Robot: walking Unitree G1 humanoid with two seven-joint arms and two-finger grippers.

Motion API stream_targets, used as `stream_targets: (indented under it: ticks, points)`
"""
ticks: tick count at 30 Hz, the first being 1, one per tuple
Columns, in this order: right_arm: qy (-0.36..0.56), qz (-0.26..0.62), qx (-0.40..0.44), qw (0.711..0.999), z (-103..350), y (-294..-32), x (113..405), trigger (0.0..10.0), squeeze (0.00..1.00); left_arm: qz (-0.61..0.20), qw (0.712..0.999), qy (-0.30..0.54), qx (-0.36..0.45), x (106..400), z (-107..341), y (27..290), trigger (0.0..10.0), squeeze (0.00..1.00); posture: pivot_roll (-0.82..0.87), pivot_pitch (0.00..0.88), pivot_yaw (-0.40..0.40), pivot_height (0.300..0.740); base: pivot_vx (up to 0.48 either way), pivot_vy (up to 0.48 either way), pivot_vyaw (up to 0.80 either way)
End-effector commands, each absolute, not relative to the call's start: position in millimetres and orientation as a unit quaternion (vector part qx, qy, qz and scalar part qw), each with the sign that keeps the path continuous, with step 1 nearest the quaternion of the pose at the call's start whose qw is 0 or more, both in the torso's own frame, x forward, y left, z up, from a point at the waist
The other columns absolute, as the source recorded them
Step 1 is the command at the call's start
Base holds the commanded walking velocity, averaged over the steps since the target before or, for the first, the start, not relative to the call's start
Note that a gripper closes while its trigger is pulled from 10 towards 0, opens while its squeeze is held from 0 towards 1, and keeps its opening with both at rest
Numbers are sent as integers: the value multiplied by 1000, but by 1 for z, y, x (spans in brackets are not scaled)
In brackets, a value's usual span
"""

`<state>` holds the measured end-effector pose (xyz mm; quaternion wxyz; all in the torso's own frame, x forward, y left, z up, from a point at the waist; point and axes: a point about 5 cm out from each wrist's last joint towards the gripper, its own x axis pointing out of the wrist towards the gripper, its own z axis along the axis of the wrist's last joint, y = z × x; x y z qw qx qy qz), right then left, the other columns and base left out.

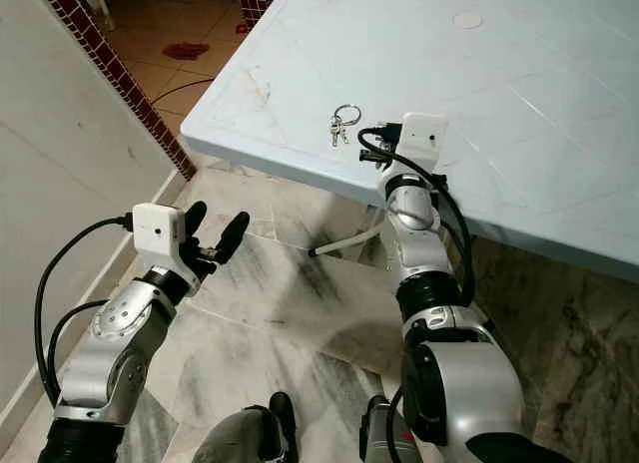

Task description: Hang keys on a hook

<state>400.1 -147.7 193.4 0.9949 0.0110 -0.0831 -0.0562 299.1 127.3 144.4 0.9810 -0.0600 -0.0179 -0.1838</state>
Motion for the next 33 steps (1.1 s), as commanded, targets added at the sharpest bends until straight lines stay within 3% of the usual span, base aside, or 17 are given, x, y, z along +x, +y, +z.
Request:
stream_targets:
  ticks: [1, 13, 20, 21, 23, 24, 33]
  points:
    - [-100, -63, -9, 993, 195, -147, 398, 0, 0, -177, 982, -11, -59, 299, 140, 132, 10000, 0, -2, 237, 168, 740, 0, 0, 0]
    - [-264, -26, -148, 953, 230, -131, 369, 0, 0, -176, 982, -24, -57, 306, 140, 125, 10000, 0, -38, 201, 159, 740, 0, 0, 0]
    - [-253, -39, -141, 956, 224, -135, 355, 0, 0, -182, 981, -25, -63, 307, 138, 118, 10000, 0, -57, 202, 157, 740, 0, 0, 0]
    - [-232, -55, -121, 964, 221, -140, 355, 10000, 0, -183, 981, -25, -64, 307, 137, 118, 10000, 0, -59, 204, 158, 740, 0, 0, 0]
    - [-219, -65, -105, 968, 218, -145, 355, 10000, 0, -183, 981, -25, -64, 307, 137, 118, 10000, 0, -59, 204, 158, 740, 0, 0, 0]
    - [-191, -79, -65, 976, 213, -153, 354, 10000, 1000, -184, 981, -25, -63, 308, 137, 118, 10000, 0, -59, 207, 160, 740, 0, 0, 0]
    - [-100, -86, -15, 991, 195, -175, 360, 10000, 1000, -184, 981, -23, -59, 306, 136, 120, 10000, 0, -43, 210, 168, 740, 0, 0, 0]
